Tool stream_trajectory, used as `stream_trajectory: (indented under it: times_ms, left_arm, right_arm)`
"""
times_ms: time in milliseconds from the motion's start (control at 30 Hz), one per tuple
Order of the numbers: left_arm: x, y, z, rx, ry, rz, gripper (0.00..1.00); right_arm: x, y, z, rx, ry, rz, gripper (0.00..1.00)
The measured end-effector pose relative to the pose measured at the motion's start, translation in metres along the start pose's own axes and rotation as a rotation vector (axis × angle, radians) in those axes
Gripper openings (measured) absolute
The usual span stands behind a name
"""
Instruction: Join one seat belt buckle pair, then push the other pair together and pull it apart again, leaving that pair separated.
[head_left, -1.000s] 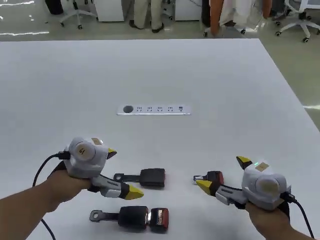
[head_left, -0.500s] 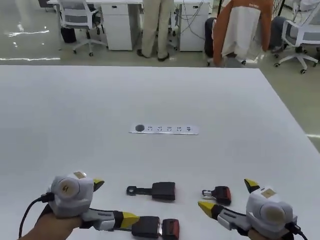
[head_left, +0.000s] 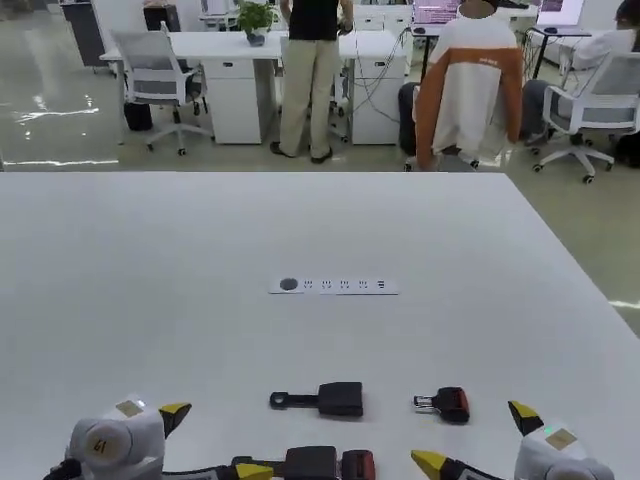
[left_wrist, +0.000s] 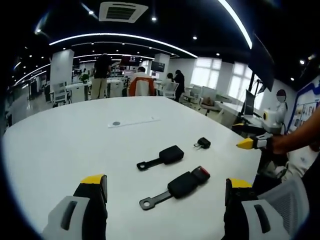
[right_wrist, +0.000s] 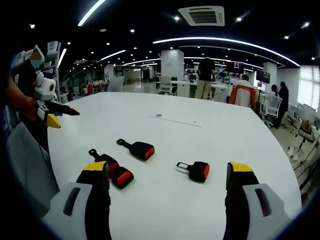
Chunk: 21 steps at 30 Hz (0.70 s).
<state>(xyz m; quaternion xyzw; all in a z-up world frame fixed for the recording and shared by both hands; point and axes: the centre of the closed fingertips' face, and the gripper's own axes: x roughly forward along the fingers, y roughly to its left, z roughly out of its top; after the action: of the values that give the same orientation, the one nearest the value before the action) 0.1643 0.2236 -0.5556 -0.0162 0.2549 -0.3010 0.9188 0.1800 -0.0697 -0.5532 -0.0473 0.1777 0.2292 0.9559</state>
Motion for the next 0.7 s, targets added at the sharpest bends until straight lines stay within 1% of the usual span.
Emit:
stream_trajectory:
  times_ms: [67,100,133,200,233,267,300,367,467,533,600,633,667,700]
  left_arm:
    - [-0.003,0.003,-0.005,0.011,0.003,0.000,1.00]
    - [-0.008,-0.004,-0.004,0.011,0.009,-0.001,1.00]
    - [-0.010,-0.006,-0.004,0.010,0.010,-0.002,1.00]
    - [-0.011,-0.002,-0.008,0.014,0.000,-0.003,1.00]
    - [-0.014,-0.006,-0.007,0.016,-0.004,-0.004,1.00]
    - [-0.018,-0.014,-0.004,0.016,-0.004,-0.004,1.00]
    - [-0.019,-0.015,-0.005,0.016,-0.003,-0.005,1.00]
    - [-0.022,-0.012,-0.008,0.017,-0.001,-0.005,1.00]
    - [-0.027,-0.008,-0.009,0.006,-0.014,0.002,1.00]
    - [-0.031,-0.013,-0.006,0.007,-0.024,0.004,1.00]
    - [-0.032,-0.012,-0.007,0.010,-0.019,0.008,1.00]
    - [-0.030,-0.005,-0.011,0.008,-0.018,0.009,1.00]
    - [-0.031,-0.001,-0.012,0.007,-0.024,0.011,1.00]
    - [-0.033,-0.006,-0.008,0.006,-0.026,0.012,1.00]
  right_arm:
    - [-0.006,0.004,-0.003,-0.003,0.002,-0.006,0.97]
    - [-0.010,0.008,-0.004,-0.001,0.002,-0.007,0.97]
    - [-0.011,0.007,-0.006,0.001,0.003,-0.007,0.97]
    - [-0.014,0.008,-0.008,0.001,0.003,-0.012,0.97]
    - [-0.017,0.009,-0.011,0.006,0.005,-0.013,0.98]
    - [-0.018,0.010,-0.012,0.006,0.006,-0.013,0.98]
    - [-0.020,0.010,-0.014,0.006,0.006,-0.016,0.98]
    - [-0.025,0.011,-0.016,0.011,0.008,-0.020,0.98]
    - [-0.031,0.009,-0.018,0.015,0.005,-0.030,0.98]
    - [-0.034,0.006,-0.019,0.016,0.003,-0.038,0.99]
    - [-0.036,0.004,-0.019,0.011,0.002,-0.042,0.99]
    - [-0.037,0.003,-0.020,0.008,0.004,-0.044,0.99]
    - [-0.037,0.001,-0.022,0.009,0.005,-0.045,0.99]
    - [-0.037,0.000,-0.022,0.010,0.005,-0.046,0.99]
